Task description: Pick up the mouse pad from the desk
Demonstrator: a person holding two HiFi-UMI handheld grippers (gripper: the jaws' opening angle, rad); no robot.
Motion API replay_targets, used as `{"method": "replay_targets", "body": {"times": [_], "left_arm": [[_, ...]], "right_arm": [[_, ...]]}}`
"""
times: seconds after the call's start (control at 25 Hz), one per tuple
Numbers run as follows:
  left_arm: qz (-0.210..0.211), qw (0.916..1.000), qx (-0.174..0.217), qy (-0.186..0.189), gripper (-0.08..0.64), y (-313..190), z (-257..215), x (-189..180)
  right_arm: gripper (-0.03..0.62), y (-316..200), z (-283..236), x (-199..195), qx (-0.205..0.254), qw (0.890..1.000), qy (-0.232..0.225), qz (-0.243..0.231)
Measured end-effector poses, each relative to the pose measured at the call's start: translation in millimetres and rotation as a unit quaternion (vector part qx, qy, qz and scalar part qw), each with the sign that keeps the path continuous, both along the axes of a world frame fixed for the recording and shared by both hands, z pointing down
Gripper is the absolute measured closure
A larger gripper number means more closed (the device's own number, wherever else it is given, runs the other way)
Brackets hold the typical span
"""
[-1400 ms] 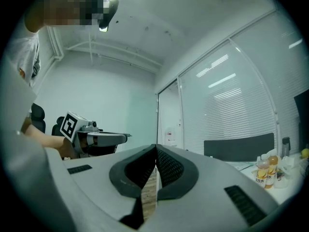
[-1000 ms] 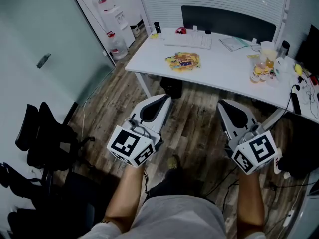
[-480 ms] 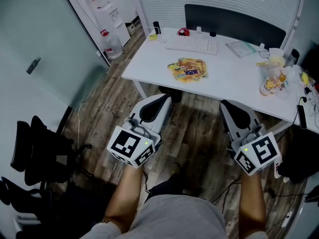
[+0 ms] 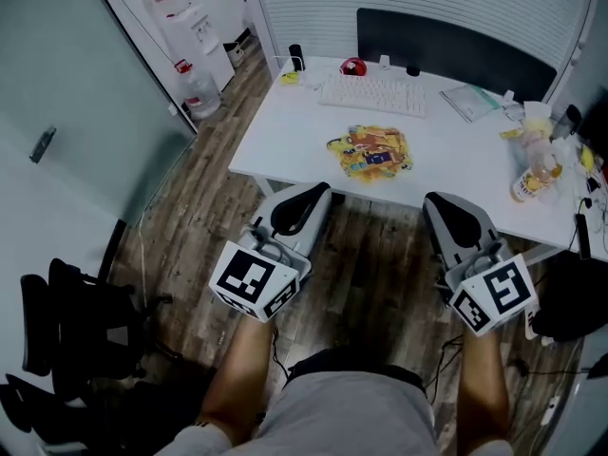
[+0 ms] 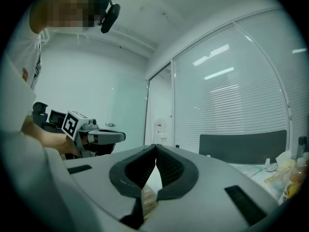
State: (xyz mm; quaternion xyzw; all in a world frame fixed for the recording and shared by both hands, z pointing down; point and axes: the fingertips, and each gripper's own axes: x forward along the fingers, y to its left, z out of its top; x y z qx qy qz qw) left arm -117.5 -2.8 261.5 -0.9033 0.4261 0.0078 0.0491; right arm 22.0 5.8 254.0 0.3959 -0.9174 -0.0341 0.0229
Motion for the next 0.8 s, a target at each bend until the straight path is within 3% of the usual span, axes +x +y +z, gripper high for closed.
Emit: {"method": "replay_targets", "body": {"times": [0.44,0.8], "left_arm": [[0.008,0.9999,-0.008,0.009,0.545,-46.8,8.7,-27.4],[0.007,0.9999,-0.008,0.002,0.545,-69.0,11.1,-28.8]], "right_arm": [[0.58,-40.4,2.3,-21.1,-0.003,1.0,0.012,0.017],[0.58,-65.4,5.2,-19.7,-0.002,1.0,0.015,0.018]]}}
